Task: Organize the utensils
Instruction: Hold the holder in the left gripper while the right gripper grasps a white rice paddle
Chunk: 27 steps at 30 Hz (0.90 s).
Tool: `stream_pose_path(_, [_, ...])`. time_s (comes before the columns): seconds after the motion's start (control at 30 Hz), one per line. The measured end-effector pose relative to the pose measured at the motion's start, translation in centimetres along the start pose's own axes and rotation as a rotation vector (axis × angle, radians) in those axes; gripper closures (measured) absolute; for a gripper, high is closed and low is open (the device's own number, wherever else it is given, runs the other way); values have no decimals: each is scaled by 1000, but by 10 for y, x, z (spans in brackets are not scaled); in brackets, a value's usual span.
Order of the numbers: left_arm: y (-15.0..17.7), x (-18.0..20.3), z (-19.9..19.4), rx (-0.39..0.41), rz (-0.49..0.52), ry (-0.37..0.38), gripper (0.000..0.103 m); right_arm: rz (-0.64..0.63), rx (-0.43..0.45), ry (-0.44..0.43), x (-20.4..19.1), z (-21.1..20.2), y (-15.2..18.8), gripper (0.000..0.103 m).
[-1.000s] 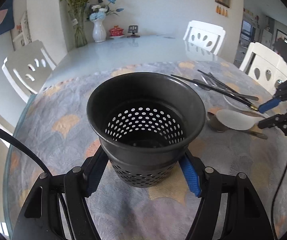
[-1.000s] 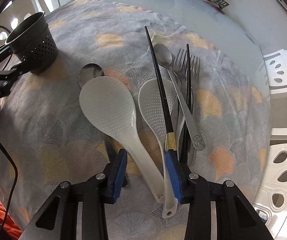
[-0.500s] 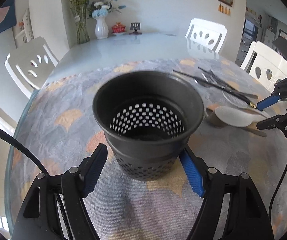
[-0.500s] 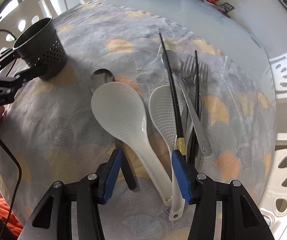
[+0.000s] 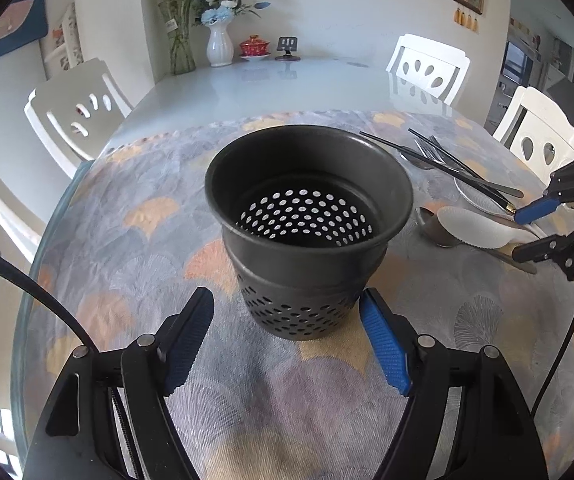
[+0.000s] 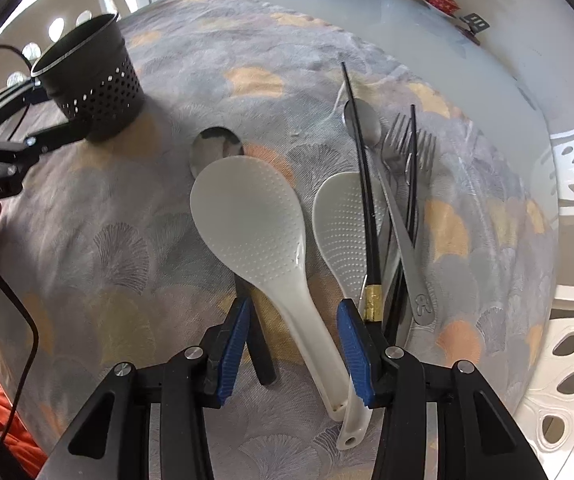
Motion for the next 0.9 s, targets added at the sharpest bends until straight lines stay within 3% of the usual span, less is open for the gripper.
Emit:
stream_pose_path(0.37, [3,-1,-1,4,-24,6,28,-28,-45,-51,0,9,-2,59])
stream_pose_path(0.5, [6,-2,2,-10,-32,4,28,50,-55,-116,12,11,5,59])
stream_pose_path(0.67, [7,-2,3,-15,-24,1,28,62,-47,-136,14,14,-7,59])
stream_pose_path(0.8, [8,-2,5,-20,-23,2,28,99,-24,-206,19,6,-17,73])
stream_pose_path(0.9, [8,-3,7,-26,-23,3,28,134,-11,-196,27,0,-16,78])
Point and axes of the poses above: each gripper's, at about its wrist camera, not at the fingertips, and z roughly the way its jaws point, x to its right, y to its underside, the point moved 6 cm from there along z, roughly the way its jaws point, and after that the axes turned 1 degree about z, right-handed, at the moved point
